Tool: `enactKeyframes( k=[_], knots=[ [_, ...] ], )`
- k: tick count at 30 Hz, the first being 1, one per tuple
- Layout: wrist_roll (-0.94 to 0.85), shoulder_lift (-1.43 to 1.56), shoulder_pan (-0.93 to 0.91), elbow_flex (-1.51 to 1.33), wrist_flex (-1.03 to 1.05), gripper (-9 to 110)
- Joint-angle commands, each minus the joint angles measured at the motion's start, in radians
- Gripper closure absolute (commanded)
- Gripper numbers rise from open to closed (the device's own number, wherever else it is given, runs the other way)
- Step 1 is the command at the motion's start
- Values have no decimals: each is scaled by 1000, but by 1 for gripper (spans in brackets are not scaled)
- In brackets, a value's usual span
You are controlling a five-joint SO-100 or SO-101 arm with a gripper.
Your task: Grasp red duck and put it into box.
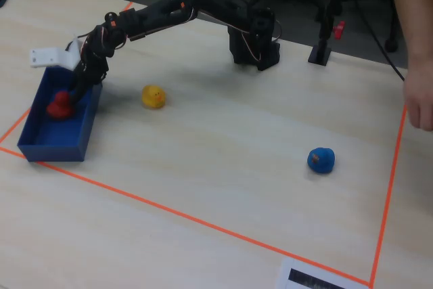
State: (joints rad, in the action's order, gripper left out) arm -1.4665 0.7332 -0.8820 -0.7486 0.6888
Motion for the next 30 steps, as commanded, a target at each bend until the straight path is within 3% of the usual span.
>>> enactKeyframes(
  k=[1,10,15,20,30],
  knots=[
    [72,153,-9,54,35,82],
    [262,393,61,12,172,83],
    [259,604,138,-137,342,92],
    [193,908,264,-436,451,101],
    [-18,1542,552,-1032,629,101]
  ],
)
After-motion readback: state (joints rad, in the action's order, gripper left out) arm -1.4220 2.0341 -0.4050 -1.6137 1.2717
